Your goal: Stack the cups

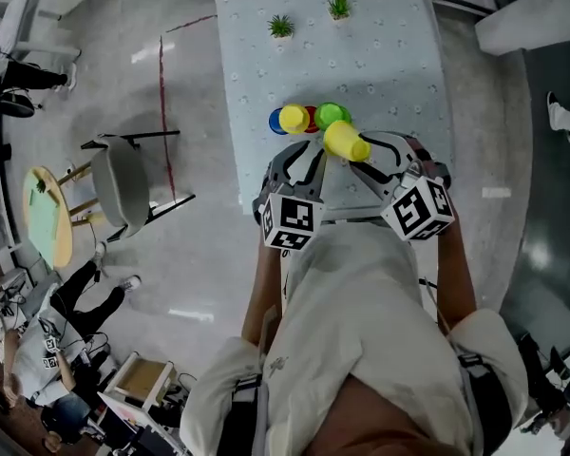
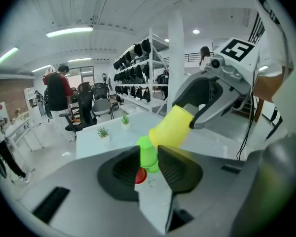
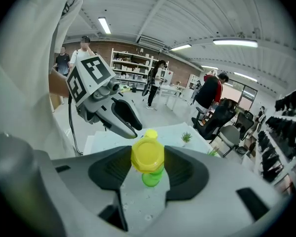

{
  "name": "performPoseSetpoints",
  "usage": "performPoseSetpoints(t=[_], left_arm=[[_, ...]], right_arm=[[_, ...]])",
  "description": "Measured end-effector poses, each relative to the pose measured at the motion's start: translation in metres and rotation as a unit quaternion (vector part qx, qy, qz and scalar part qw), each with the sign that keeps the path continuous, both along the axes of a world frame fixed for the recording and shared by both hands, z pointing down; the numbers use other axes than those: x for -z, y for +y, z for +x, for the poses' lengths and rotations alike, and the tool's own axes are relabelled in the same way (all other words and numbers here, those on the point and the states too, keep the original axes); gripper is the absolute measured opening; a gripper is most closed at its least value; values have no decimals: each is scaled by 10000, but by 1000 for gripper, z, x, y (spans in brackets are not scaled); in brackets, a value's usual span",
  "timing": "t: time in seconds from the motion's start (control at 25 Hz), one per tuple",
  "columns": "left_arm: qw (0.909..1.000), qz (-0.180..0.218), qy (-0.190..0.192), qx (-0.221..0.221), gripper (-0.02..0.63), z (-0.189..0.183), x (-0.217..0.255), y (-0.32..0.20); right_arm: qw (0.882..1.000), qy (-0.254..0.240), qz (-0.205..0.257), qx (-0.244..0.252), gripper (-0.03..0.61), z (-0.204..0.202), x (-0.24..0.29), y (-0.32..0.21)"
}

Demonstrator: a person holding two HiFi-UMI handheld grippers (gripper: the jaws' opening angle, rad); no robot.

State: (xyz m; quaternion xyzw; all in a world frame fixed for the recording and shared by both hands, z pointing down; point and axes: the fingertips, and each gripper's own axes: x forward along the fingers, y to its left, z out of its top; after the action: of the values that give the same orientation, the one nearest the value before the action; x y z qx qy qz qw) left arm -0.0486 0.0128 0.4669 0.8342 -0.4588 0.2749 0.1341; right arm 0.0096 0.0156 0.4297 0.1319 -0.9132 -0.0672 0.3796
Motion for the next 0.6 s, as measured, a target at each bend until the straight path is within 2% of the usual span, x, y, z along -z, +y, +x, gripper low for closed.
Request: performPoseSetpoints(t=[0.36, 0.6], left_arm=[[9996, 49, 7, 292, 117, -19, 4, -6], [9992, 38, 7, 403, 117, -26, 3, -11]], right_arm=[[9995, 238, 80, 208, 209, -19, 3, -24], [9983, 387, -95, 431, 209, -32, -3, -40]])
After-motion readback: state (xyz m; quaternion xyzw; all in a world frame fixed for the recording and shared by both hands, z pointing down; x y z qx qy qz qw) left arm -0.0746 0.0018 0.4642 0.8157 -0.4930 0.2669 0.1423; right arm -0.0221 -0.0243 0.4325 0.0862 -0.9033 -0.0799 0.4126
